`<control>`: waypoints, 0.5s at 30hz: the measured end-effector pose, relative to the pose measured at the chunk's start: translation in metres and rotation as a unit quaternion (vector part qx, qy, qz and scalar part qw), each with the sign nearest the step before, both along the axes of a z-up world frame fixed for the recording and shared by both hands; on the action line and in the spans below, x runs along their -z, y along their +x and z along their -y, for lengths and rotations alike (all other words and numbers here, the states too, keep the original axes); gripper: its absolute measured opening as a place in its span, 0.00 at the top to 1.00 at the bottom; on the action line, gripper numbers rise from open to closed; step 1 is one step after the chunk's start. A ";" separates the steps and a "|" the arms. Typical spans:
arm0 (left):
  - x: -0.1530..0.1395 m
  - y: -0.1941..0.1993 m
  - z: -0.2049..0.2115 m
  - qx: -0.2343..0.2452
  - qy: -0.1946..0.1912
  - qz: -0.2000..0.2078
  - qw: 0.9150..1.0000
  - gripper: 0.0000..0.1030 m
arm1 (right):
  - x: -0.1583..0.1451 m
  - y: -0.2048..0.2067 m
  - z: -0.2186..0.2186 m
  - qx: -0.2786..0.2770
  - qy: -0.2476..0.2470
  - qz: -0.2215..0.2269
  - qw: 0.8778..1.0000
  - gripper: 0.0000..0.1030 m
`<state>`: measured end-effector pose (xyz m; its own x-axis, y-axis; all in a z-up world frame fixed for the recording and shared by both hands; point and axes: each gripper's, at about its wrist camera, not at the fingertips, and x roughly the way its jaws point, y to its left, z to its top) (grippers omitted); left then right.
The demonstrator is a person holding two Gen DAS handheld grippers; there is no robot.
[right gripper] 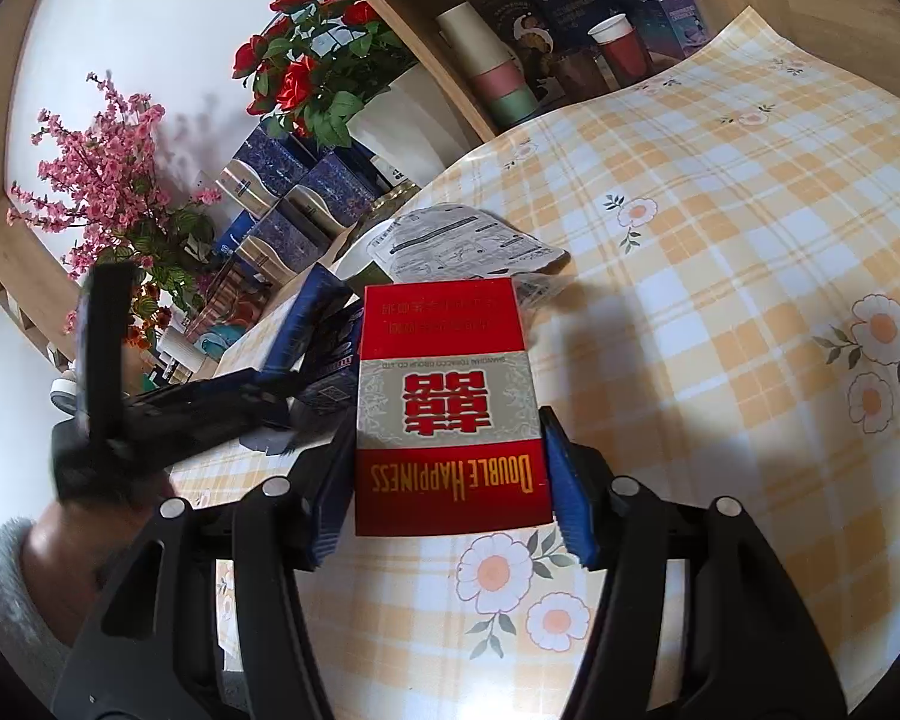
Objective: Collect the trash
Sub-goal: 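Grasp the red Double Happiness box with the right gripper while the left grasps the blue coffee box, then carry both boxes over the brown bin and open the left gripper to drop the coffee box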
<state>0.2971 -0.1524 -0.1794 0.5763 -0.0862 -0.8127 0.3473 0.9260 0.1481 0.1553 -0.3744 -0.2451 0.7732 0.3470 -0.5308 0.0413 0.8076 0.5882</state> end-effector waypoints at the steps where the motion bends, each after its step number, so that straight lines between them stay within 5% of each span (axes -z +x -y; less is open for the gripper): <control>1: -0.006 0.000 -0.008 -0.007 -0.016 -0.003 1.000 0.57 | -0.002 -0.001 -0.001 -0.001 -0.001 0.001 1.000 0.44; 5: -0.030 -0.002 -0.061 -0.051 -0.108 -0.019 0.993 0.61 | -0.008 -0.003 -0.008 -0.011 -0.008 0.005 1.000 0.44; 10: -0.041 -0.012 -0.139 -0.125 -0.235 -0.045 0.963 0.69 | -0.015 -0.003 -0.015 -0.019 -0.011 0.007 1.000 0.44; 12: -0.040 -0.016 -0.167 -0.152 -0.270 -0.058 0.949 0.72 | -0.018 -0.003 -0.019 -0.022 -0.013 0.007 1.000 0.44; 15: -0.038 -0.020 -0.193 -0.168 -0.282 -0.073 0.942 0.73 | -0.022 -0.001 -0.026 -0.030 -0.019 0.008 0.999 0.44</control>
<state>0.2772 0.0402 -0.1411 0.5345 -0.3608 -0.7643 0.0002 0.9043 -0.4268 0.1541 -0.3488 -0.2230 0.7599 0.3735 -0.5321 -0.0172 0.8298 0.5579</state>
